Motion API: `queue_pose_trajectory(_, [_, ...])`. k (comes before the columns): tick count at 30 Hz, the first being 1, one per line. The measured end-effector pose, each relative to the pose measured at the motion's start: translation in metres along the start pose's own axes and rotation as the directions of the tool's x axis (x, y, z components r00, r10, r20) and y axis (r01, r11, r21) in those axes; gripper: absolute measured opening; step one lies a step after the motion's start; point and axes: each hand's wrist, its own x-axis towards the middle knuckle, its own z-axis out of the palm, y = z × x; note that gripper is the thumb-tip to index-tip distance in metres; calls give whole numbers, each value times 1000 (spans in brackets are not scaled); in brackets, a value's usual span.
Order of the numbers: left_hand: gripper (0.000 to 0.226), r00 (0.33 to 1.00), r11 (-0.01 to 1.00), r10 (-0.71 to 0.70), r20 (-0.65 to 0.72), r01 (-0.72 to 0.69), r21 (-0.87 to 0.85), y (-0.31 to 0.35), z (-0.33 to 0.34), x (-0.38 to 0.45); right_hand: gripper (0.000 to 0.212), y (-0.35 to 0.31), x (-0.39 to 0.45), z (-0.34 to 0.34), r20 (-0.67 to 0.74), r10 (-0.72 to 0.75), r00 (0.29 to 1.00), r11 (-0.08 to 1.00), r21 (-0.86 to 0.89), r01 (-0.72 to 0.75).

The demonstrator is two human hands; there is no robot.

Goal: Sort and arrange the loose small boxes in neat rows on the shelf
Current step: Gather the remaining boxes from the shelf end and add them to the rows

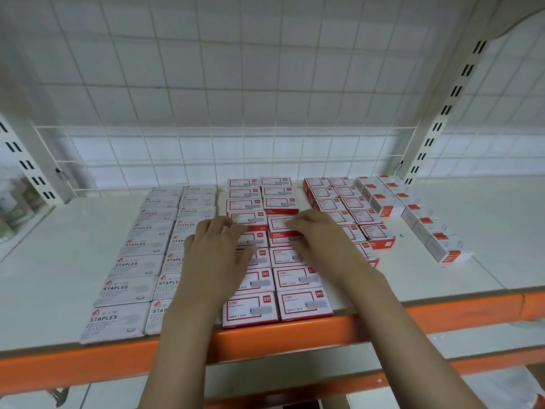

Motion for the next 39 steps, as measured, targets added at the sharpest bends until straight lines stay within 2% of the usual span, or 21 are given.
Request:
queue_pose_trajectory(8, [45, 1000, 1000, -13, -17, 13, -9, -1, -3, -3, 38, -6, -6, 3, 38, -34, 999, 999, 9, 33])
queue_pose_trajectory(27, [43, 1000, 1000, 10, 21, -10, 13, -3, -7, -11, 45, -7, 2, 11, 31, 5, 1000, 1000, -21, -5])
queue_pose_trajectory(33, [43, 993, 994, 108, 46, -107, -16, 45, 3, -1, 45, 22, -44, -17, -92, 53, 994, 999, -6, -54])
queue_pose_trajectory(39, [40, 961, 960, 271, 57, -265, -91, 138, 27, 2, 43, 93, -110, -59, -246, 208, 947, 978, 24, -208])
